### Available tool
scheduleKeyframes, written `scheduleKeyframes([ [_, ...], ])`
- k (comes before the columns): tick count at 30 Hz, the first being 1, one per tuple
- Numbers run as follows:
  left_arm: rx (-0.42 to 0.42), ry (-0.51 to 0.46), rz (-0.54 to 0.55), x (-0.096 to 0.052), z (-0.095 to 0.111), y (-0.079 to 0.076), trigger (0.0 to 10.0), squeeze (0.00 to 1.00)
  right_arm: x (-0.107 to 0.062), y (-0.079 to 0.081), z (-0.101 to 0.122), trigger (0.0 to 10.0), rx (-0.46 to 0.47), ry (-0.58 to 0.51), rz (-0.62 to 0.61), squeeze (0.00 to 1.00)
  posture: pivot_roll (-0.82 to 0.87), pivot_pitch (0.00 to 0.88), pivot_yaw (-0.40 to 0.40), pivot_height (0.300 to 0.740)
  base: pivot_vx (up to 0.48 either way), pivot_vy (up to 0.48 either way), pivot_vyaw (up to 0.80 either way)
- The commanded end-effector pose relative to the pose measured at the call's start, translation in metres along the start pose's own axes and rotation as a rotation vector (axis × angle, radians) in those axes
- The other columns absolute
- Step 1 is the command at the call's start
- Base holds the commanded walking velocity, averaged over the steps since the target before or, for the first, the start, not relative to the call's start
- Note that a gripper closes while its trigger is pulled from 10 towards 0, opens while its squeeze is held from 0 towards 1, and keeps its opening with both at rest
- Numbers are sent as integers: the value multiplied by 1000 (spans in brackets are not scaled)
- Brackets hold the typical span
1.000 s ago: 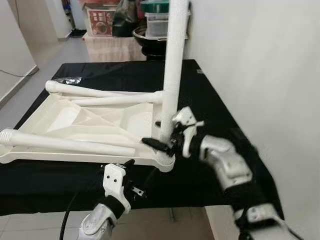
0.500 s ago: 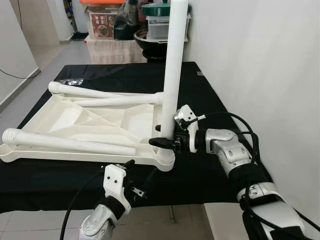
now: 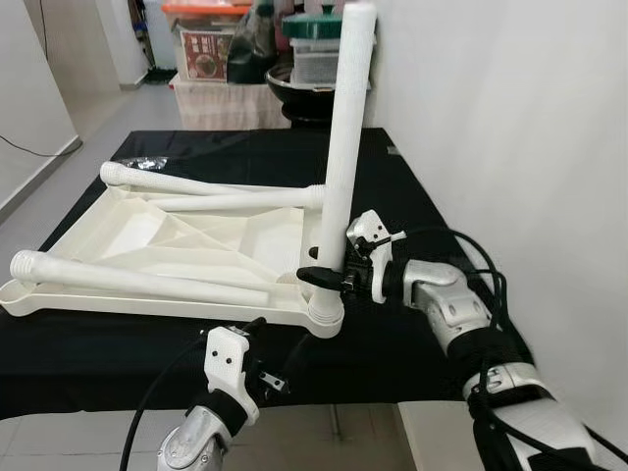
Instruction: Building children table
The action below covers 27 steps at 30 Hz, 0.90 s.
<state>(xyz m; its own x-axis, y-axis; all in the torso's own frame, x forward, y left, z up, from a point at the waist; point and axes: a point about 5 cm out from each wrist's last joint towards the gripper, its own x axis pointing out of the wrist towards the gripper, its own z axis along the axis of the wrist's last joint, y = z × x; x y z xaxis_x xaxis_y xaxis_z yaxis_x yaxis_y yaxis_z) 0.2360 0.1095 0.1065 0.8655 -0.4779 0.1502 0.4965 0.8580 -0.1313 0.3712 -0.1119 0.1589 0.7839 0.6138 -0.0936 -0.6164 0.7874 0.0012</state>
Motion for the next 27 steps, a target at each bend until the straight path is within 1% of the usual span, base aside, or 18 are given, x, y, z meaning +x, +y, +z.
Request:
scheduleKeyframes([
  [1, 0, 12, 2, -4, -3, 0, 10000, 0, -19, -21, -34, 0, 81, 138, -437, 0, 28, 49, -66, 740, 0, 0, 0],
  [2, 0, 12, 2, -4, -3, 0, 10000, 0, -19, -21, -34, 0, 81, 138, -437, 0, 28, 49, -66, 740, 0, 0, 0],
  [3, 0, 14, 0, -4, -3, 1, 10000, 0, -22, 2, -47, 0, 104, 159, -460, 0, 21, 62, -48, 740, 0, 0, 0],
  [4, 0, 14, 0, -4, -3, 1, 10000, 0, -22, 2, -47, 0, 104, 159, -460, 0, 21, 62, -48, 740, 0, 0, 0],
  [5, -2, 19, -8, -3, -3, 1, 10000, 0, -11, 27, -42, 0, 94, 125, -376, 0, 21, 50, -41, 740, 0, 0, 0],
  [10, -2, 22, -14, -1, -3, 1, 10000, 0, 3, 33, -34, 0, 94, 106, -304, 0, 29, 48, -46, 740, 0, 0, 0],
  [11, 0, 18, -7, -1, -3, 1, 10000, 0, 9, 36, -30, 10000, 80, 103, -274, 0, 27, 48, -49, 740, 0, 0, 0],
  [13, 0, 18, -7, -1, -3, 1, 10000, 0, 9, 36, -30, 10000, 80, 103, -274, 0, 27, 48, -49, 740, 0, 0, 0],
  [14, 0, 11, 4, 0, -3, 2, 10000, 0, 18, 45, -20, 10000, 81, 67, -175, 1000, 31, 50, -53, 740, 0, 0, 0],
  [16, 0, 10, 6, 0, -2, 2, 10000, 0, 19, 50, -16, 10000, 84, 56, -161, 1000, 31, 50, -53, 740, 0, 0, 0],
  [17, 0, 9, 6, 1, -2, 2, 10000, 0, 23, 58, -7, 10000, 75, 38, -79, 1000, 32, 50, -53, 740, 0, 0, 0],
  [18, 0, 9, 5, 1, -2, 2, 10000, 0, 23, 61, -4, 10000, 73, 36, -65, 1000, 32, 50, -53, 740, 0, 0, 0],
  [20, -1, 9, 4, 1, -2, 2, 10000, 0, 24, 65, 8, 10000, 71, -2, 50, 1000, 33, 51, -52, 740, 0, 0, 0],
  [21, -1, 9, 3, 1, -2, 2, 10000, 0, 24, 67, 14, 10000, 45, -24, 125, 0, 31, 50, -50, 740, 0, 0, 0],
  [22, -1, 9, 3, 1, -2, 2, 10000, 0, 24, 67, 14, 10000, 45, -24, 125, 0, 31, 50, -50, 740, 0, 0, 0],
  [25, -2, 9, 2, 2, -2, 2, 10000, 0, 20, 70, 22, 10000, -37, -33, 322, 0, 30, 49, -50, 740, 0, 0, 0],
  [26, -2, 9, 2, 2, -2, 2, 10000, 0, 20, 70, 22, 10000, -37, -33, 322, 0, 30, 49, -50, 740, 0, 0, 0],
  [27, -2, 9, 2, 2, -2, 2, 10000, 0, 18, 69, 23, 10000, -71, -24, 386, 0, 31, 49, -49, 740, 0, 0, 0],
])
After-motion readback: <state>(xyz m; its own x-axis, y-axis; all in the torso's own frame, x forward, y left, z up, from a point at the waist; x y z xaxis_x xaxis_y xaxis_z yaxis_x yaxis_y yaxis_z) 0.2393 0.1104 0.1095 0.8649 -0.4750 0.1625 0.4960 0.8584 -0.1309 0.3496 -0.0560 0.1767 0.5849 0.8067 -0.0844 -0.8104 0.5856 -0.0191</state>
